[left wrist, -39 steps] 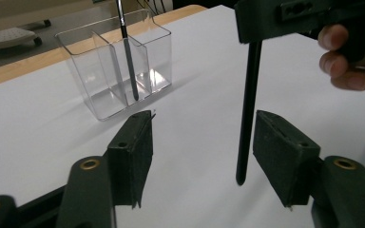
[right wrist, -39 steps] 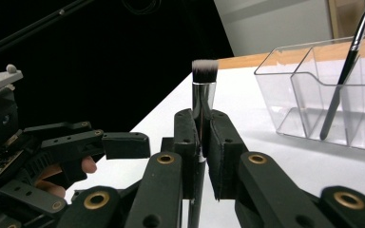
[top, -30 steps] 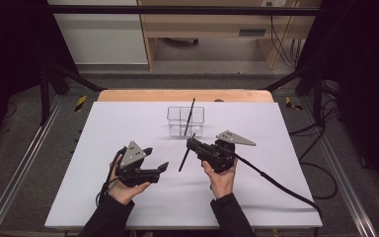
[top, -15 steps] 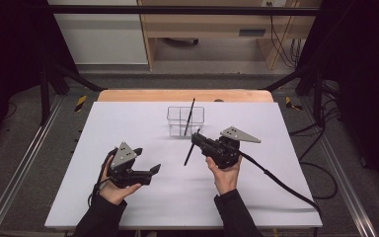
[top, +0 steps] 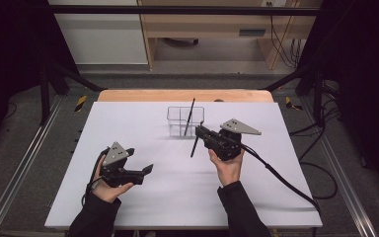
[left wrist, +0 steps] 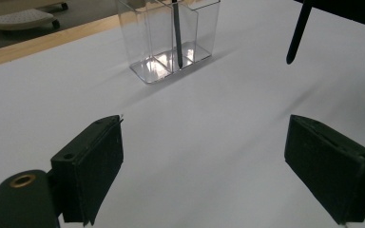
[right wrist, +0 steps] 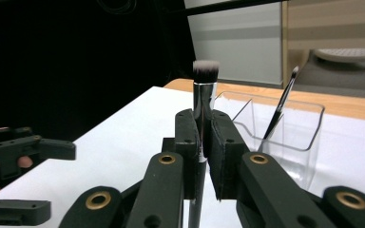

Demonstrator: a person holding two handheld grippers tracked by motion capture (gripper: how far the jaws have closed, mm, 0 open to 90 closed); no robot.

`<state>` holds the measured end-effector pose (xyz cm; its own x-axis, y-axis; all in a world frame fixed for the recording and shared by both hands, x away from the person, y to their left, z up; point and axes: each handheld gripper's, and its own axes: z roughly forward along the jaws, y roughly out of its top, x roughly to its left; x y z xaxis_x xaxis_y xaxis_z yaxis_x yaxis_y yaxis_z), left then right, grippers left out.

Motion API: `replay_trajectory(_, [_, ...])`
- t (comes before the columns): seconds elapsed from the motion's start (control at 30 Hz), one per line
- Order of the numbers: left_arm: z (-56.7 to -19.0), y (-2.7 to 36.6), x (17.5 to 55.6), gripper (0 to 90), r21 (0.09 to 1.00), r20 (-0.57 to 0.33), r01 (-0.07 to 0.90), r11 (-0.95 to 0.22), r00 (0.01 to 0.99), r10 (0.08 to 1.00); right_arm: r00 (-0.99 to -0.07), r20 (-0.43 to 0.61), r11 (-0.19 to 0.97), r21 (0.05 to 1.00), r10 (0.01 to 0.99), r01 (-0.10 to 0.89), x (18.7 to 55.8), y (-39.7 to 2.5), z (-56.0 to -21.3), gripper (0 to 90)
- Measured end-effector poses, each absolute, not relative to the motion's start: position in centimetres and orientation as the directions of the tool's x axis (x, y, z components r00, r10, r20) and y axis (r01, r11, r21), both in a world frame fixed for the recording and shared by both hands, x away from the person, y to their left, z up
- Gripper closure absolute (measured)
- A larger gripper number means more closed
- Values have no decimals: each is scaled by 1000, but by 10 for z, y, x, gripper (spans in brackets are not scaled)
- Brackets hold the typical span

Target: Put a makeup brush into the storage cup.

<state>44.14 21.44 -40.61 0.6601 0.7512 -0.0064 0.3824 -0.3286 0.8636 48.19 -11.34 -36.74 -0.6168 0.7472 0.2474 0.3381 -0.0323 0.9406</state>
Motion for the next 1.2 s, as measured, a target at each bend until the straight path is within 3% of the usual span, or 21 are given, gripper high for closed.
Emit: replay_trajectory(1.2, [-411,226,450,121,850,-14,411,-329,641,767,-568,149,5,966,810,260,530,-90,-338,837])
